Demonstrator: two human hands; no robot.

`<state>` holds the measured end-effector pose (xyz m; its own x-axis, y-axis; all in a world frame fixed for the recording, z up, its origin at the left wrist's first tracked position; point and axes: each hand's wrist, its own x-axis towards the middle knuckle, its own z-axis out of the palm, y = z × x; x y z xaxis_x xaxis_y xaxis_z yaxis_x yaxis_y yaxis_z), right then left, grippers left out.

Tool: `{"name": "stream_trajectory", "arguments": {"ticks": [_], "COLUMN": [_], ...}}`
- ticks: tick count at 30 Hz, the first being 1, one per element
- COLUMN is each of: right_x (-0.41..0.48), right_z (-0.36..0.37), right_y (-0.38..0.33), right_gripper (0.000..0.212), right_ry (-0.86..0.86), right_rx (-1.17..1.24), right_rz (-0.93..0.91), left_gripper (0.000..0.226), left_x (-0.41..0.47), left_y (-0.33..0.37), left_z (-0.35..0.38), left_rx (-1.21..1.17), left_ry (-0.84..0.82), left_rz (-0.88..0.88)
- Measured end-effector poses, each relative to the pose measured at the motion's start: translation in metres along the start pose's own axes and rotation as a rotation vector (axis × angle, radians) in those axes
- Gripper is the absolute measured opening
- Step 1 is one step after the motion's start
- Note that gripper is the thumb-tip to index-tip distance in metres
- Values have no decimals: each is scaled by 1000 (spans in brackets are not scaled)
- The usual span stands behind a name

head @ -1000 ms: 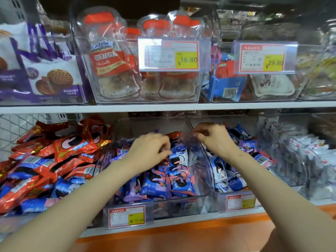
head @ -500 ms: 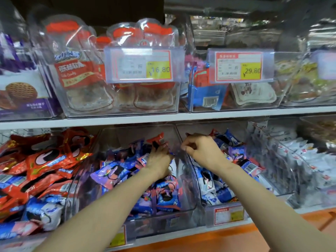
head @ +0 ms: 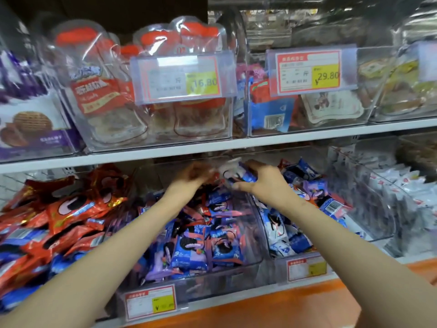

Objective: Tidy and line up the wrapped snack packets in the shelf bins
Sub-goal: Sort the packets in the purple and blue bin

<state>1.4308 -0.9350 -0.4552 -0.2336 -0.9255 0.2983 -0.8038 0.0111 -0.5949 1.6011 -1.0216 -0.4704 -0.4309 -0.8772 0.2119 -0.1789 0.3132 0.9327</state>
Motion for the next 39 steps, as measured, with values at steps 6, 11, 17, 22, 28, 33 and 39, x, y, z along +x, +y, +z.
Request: {"name": "stream_trajectory", "arguments": {"ticks": [6, 11, 17, 22, 28, 33, 39], "right_x": [3, 2, 7, 9, 10, 6, -9], "right_z": [-13, -11, -5, -4, -4, -3, -2], "right_y": [8, 4, 5, 5, 11, 7, -2], "right_gripper": [50, 54, 48, 43, 44, 42, 42], "right_ry": [118, 111, 160, 176, 108, 59, 12], "right_rx": [153, 157, 143, 120, 39, 10, -21], "right_rz": [63, 43, 26, -7, -1, -36, -84], "left_gripper": [64, 65, 71, 24, 24, 34, 26], "left_x": [3, 16, 42, 42, 3, -42, -90], "left_y": [-45, -56, -36, -35, -24, -18, -9], "left_z": [-8, -15, 0, 7, -13, -28, -50], "left_rx": [1122, 977, 1016, 1121, 1058, 884, 780], "left_ry": [-263, 136, -172, -47, -178, -202, -171], "left_rz": [78, 221, 11, 218, 500, 559, 536]}}
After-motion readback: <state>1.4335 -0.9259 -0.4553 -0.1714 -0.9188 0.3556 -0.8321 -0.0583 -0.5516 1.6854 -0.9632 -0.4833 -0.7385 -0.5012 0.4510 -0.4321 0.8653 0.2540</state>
